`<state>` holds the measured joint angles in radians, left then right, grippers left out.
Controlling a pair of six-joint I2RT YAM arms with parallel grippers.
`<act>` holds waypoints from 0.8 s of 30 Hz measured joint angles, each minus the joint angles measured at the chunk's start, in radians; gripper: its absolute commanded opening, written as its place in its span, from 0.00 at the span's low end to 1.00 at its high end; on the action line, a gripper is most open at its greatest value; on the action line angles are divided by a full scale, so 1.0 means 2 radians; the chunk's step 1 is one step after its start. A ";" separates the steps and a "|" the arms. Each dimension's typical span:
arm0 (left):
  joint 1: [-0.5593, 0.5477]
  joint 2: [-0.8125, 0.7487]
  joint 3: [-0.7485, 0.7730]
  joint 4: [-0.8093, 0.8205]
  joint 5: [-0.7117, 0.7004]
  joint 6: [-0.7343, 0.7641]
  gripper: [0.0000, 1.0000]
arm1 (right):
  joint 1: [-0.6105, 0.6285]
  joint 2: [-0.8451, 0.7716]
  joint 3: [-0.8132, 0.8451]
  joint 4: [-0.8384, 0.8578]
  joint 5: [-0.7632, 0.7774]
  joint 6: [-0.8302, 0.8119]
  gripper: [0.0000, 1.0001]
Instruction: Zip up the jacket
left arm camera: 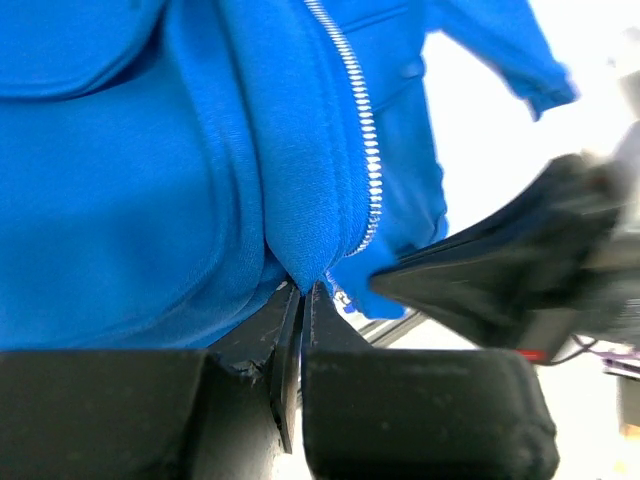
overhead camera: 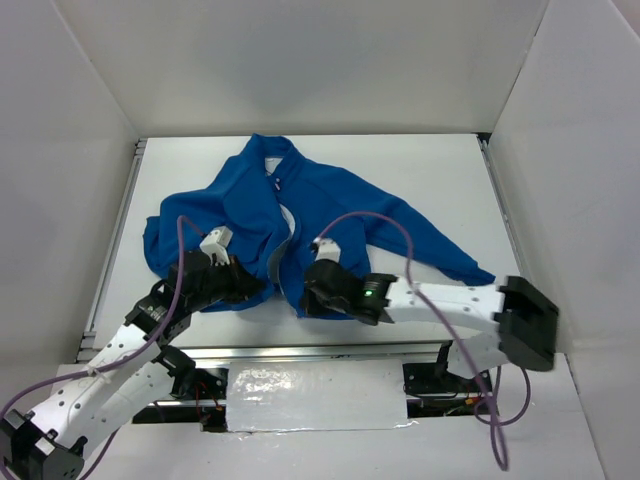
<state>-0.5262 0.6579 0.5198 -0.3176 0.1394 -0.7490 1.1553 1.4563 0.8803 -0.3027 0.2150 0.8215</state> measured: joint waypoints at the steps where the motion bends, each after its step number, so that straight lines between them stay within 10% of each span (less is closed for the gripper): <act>1: 0.000 0.000 -0.003 0.014 0.006 -0.006 0.00 | -0.003 -0.031 -0.008 0.020 0.009 0.013 0.00; 8: 0.000 -0.003 -0.034 0.133 0.017 -0.037 0.00 | -0.034 -0.184 -0.089 0.185 0.047 0.072 0.00; 24: 0.001 -0.014 -0.120 0.352 0.073 -0.100 0.00 | -0.085 -0.260 -0.215 0.341 -0.063 0.048 0.00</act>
<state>-0.5243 0.6296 0.2798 0.3862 0.2859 -0.9485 0.9848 0.9363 0.4511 0.3798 0.0883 0.9173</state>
